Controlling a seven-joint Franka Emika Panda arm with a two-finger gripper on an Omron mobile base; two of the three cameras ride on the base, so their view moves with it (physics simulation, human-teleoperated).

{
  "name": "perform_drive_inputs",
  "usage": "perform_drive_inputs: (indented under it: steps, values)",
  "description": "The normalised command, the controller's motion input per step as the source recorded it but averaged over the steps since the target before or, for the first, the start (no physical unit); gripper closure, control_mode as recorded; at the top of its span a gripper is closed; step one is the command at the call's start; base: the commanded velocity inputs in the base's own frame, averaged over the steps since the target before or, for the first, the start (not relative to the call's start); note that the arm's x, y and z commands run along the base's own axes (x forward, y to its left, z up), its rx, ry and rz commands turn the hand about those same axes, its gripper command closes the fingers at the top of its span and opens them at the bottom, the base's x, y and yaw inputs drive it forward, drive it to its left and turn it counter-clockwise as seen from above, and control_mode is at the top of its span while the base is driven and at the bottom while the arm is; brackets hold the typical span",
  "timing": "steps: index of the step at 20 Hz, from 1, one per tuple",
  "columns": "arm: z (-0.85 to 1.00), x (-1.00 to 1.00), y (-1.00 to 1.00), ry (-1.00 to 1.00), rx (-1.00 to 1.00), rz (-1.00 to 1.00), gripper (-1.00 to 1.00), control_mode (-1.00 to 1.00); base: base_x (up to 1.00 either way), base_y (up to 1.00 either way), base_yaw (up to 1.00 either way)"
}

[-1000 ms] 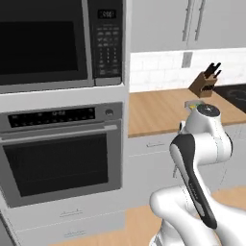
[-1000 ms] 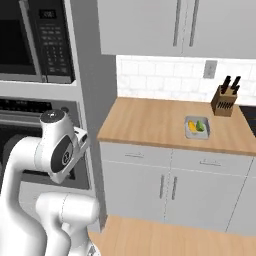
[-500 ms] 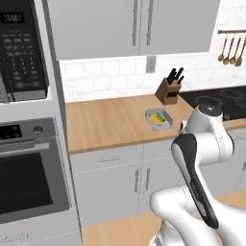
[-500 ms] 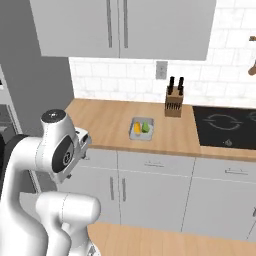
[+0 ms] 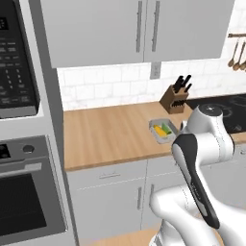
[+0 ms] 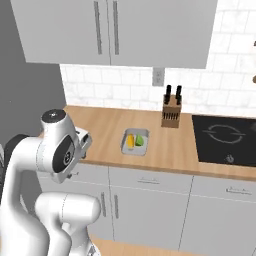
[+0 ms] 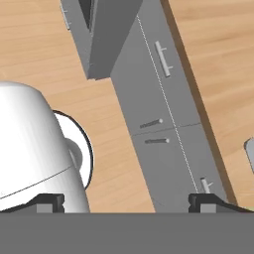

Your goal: Take the meat container that has the chicken drumstick and place it on the second highest rack of the freezer. Then take the vegetable container that has the lemon wedge and corn and place it on the highest rack of the freezer.

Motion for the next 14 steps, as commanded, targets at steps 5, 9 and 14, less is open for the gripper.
perform_drive_inputs:
  steps: [5,9,14]
  values:
    - [0.00,0.00,0.00,0.00,0.00,0.00,-1.00,1.00,0.84,0.03,0.04]
    - [0.00,0.00,0.00,0.00,0.00,0.00,-1.00,1.00,0.36,0.20,0.00]
    - [0.00,0.00,0.00,0.00,0.00,0.00,-1.00,1.00,0.17,0.14,0.00]
